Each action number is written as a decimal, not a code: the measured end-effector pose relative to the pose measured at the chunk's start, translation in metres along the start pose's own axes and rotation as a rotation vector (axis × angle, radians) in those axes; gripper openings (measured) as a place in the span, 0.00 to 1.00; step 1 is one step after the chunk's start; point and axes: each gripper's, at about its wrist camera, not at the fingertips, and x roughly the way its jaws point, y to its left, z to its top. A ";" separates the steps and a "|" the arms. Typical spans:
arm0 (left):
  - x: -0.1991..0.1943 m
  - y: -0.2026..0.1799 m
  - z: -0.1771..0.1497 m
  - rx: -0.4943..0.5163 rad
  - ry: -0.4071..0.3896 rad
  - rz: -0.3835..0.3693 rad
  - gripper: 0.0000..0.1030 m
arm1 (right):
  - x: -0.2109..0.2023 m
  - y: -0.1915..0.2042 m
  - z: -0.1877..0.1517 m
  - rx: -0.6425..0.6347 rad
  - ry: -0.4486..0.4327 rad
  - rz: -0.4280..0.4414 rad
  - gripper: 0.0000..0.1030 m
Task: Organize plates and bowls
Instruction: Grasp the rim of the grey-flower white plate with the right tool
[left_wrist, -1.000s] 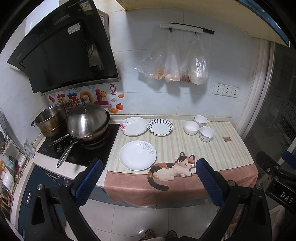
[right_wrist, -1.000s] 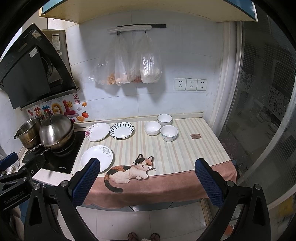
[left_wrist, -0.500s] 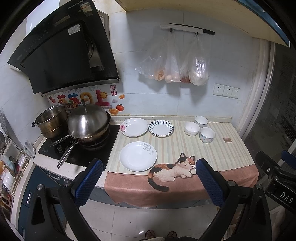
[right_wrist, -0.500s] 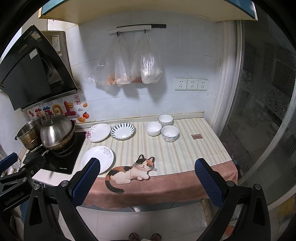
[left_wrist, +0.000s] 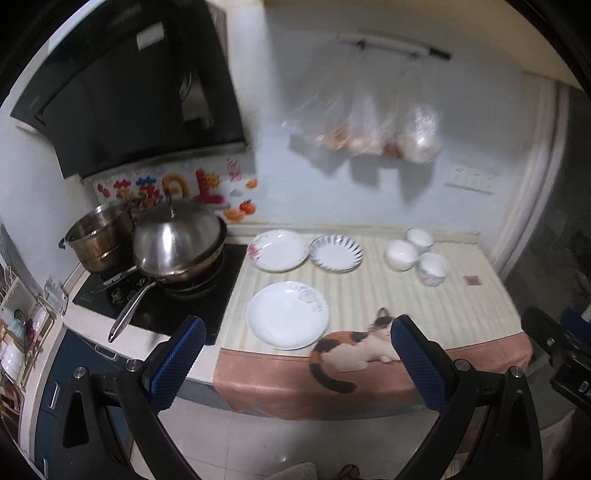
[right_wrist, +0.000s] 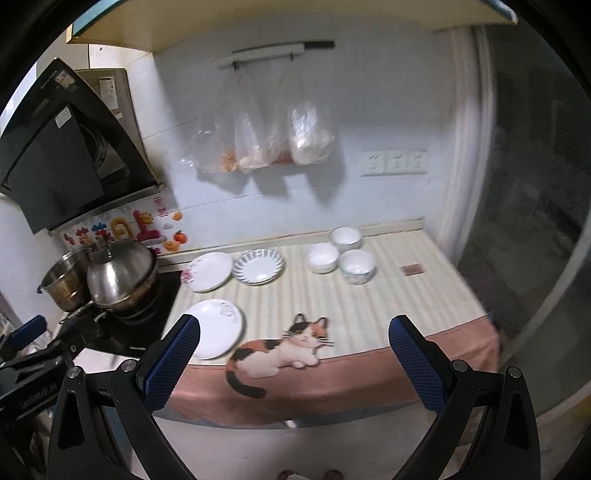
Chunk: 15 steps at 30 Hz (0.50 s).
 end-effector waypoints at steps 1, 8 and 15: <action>0.016 0.006 -0.001 -0.005 0.016 0.019 1.00 | 0.024 0.004 -0.001 0.011 0.052 0.023 1.00; 0.161 0.057 -0.010 -0.084 0.233 0.069 1.00 | 0.171 0.031 -0.021 -0.006 0.282 0.112 1.00; 0.302 0.096 -0.033 -0.195 0.447 0.071 0.89 | 0.347 0.049 -0.042 -0.045 0.473 0.179 0.98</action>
